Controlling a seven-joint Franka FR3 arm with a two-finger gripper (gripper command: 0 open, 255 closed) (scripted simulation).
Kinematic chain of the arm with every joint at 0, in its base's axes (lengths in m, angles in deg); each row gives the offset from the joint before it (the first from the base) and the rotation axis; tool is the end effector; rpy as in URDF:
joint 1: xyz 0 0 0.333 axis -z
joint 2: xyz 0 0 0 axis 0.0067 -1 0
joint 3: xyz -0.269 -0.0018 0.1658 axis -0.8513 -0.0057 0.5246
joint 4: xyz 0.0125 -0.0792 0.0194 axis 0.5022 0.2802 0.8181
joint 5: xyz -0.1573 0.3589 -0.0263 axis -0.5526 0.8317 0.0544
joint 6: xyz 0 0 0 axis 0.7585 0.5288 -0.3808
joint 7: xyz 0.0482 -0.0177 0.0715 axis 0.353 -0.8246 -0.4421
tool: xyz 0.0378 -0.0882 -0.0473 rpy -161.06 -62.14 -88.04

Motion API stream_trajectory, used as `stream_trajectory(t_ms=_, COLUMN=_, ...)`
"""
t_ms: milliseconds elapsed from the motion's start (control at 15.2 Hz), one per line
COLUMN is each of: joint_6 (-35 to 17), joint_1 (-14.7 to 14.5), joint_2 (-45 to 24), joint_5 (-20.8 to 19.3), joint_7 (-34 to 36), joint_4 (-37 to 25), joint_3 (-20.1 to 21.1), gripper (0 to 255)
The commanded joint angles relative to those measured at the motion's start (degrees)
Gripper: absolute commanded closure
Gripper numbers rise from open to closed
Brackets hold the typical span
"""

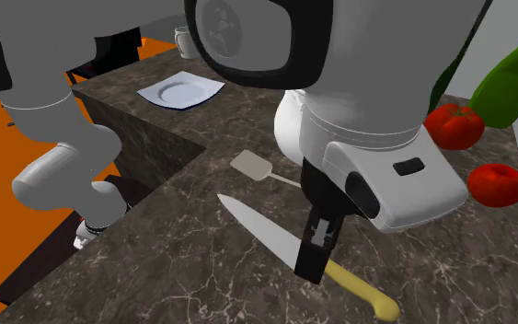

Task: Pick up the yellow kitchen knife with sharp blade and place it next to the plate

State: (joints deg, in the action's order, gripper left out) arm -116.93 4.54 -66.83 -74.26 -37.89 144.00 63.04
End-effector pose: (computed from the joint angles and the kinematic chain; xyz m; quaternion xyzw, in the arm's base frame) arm 0.5847 -0.1423 0.5958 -0.9944 0.1045 -0.0005 0.0139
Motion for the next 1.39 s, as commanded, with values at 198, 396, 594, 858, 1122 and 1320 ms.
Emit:
stream_trajectory(t_ms=198, joint_6=-3.77, joint_1=-0.13, joint_2=0.29, joint_5=-0.01, joint_7=-0.01, joint_4=4.01, joint_3=0.07, gripper=0)
stream_trajectory(t_ms=396, joint_6=-5.05, joint_1=-0.18, joint_2=0.47, joint_5=-0.04, joint_7=0.00, joint_4=5.46, joint_3=0.10, gripper=0)
stream_trajectory(t_ms=594, joint_6=-5.05, joint_1=-0.18, joint_2=0.47, joint_5=-0.03, joint_7=0.00, joint_4=5.45, joint_3=0.10, gripper=0)
stream_trajectory(t_ms=858, joint_6=-5.05, joint_1=-0.18, joint_2=0.47, joint_5=-0.03, joint_7=0.00, joint_4=5.46, joint_3=0.10, gripper=255)
stream_trajectory(t_ms=1122, joint_6=-5.05, joint_1=-0.18, joint_2=0.46, joint_5=-0.03, joint_7=0.00, joint_4=5.45, joint_3=0.10, gripper=255)
stream_trajectory(t_ms=1320, joint_6=-5.05, joint_1=-0.17, joint_2=0.46, joint_5=-0.03, joint_7=-0.01, joint_4=5.44, joint_3=0.10, gripper=255)
